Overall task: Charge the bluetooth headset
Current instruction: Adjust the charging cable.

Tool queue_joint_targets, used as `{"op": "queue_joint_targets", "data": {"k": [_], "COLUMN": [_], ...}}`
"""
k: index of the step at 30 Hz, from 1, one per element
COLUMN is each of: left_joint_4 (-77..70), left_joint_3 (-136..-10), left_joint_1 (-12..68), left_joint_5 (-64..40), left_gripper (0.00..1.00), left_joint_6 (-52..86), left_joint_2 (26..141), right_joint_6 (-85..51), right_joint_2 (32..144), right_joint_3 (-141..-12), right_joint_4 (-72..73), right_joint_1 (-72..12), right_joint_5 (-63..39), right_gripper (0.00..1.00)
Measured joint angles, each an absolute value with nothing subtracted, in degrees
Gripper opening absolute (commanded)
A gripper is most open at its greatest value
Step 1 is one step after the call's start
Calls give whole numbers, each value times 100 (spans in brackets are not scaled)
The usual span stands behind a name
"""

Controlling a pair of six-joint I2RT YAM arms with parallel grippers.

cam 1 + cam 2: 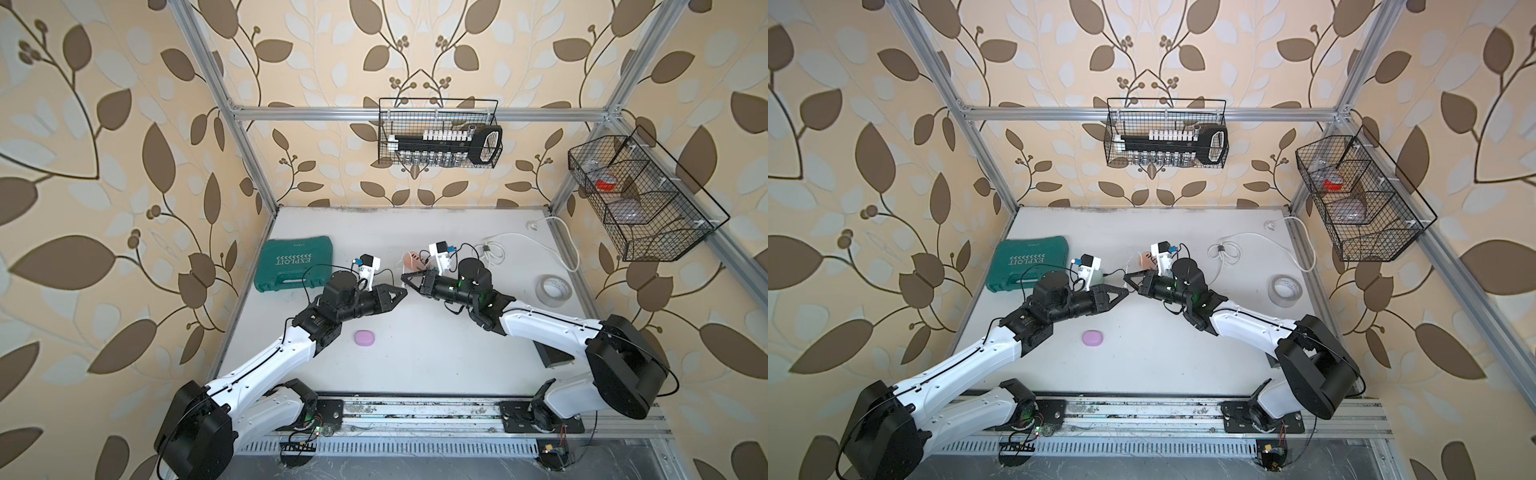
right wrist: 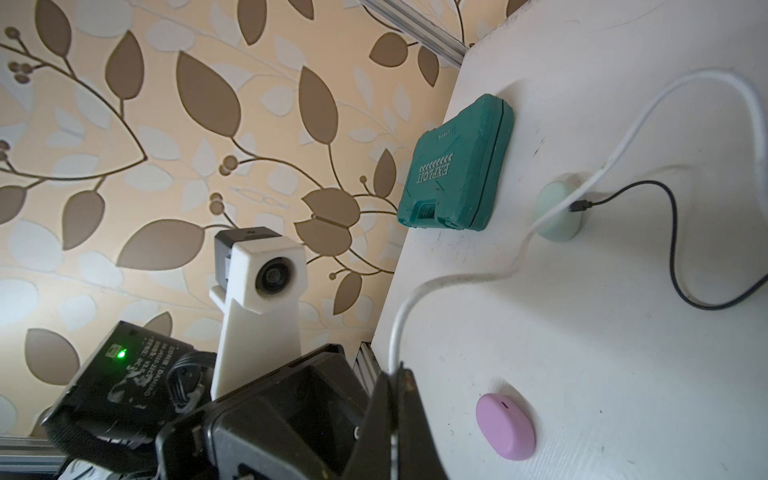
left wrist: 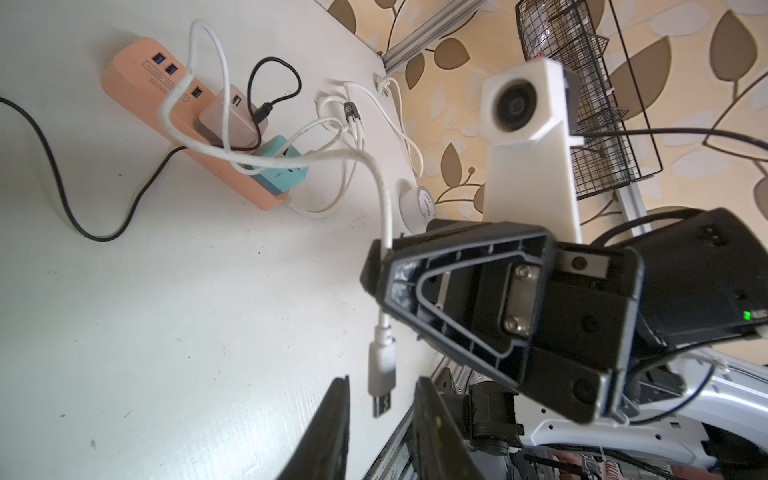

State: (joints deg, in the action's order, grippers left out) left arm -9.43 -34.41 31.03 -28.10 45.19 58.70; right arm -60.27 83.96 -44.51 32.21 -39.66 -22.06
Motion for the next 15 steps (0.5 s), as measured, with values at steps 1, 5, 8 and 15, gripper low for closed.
{"op": "queue_joint_targets", "data": {"k": [1,5,8,15], "left_joint_4": [-965,-1009,-1024,-1052], "left_joint_3": [-3446,-3465,-3485,-3511], "left_joint_1": [3103,3103,3100,3063], "left_joint_5": [-2818,-2827,-2845,-2862], "left_gripper": [29,20,15,1], "left_joint_6": [4525,4528,4515,4519], "left_joint_2": [5870,5870,5878,5929], "right_joint_6": [-6042,-6071,-6106,-6154], "right_joint_2": [8396,8396,8396,8396], "right_joint_3": [-4451,-4445,-4436,-4381], "right_joint_4": [3245,3339,3420,3599], "right_joint_1": [-3966,-3970,-3975,-3975], "right_joint_5": [-2204,-2204,-2204,-2165], "right_gripper": [0,1,1,1]}}
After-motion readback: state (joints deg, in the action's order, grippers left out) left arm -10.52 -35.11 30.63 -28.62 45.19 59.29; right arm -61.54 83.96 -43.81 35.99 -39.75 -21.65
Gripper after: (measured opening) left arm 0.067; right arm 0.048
